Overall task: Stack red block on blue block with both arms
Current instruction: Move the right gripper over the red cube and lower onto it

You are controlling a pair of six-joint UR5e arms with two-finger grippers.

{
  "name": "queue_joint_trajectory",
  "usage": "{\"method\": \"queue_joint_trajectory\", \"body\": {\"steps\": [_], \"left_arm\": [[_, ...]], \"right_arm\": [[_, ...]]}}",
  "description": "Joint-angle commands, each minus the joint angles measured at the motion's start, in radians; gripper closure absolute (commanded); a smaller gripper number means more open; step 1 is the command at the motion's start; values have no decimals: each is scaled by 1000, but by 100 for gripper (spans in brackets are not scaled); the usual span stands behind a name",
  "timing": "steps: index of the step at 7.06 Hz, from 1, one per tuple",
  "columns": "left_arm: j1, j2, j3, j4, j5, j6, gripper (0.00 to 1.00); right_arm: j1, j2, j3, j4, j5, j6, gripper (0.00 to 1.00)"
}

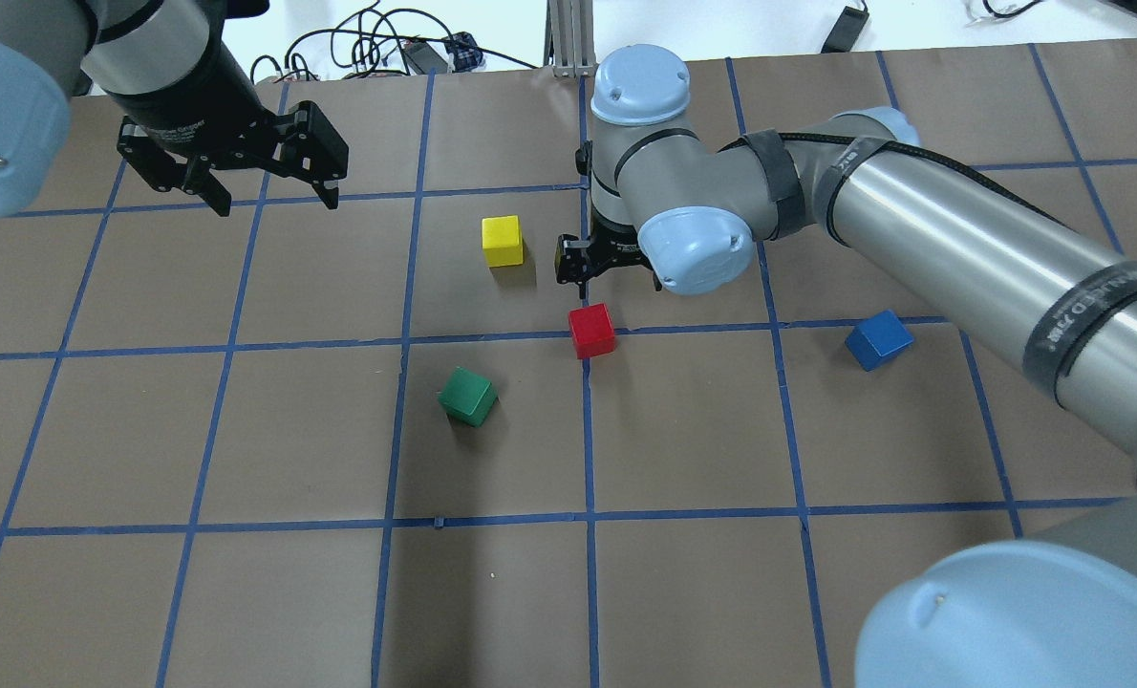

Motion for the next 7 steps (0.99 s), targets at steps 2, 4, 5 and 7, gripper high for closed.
{"method": "queue_joint_trajectory", "body": {"steps": [2, 4, 5, 7], "left_arm": [[-2, 0, 1, 0, 0, -3, 0], [-2, 1, -1, 1, -2, -3, 0], [-2, 3, -1, 1, -2, -3, 0], [-2, 1, -2, 1, -5, -2, 0]], "right_arm": [[23, 50, 1, -44, 13, 4, 0], [23, 55, 11, -30, 15, 4, 0], [27, 57, 14, -30, 22, 4, 0], [29, 60, 21, -26, 55, 8, 0]]}}
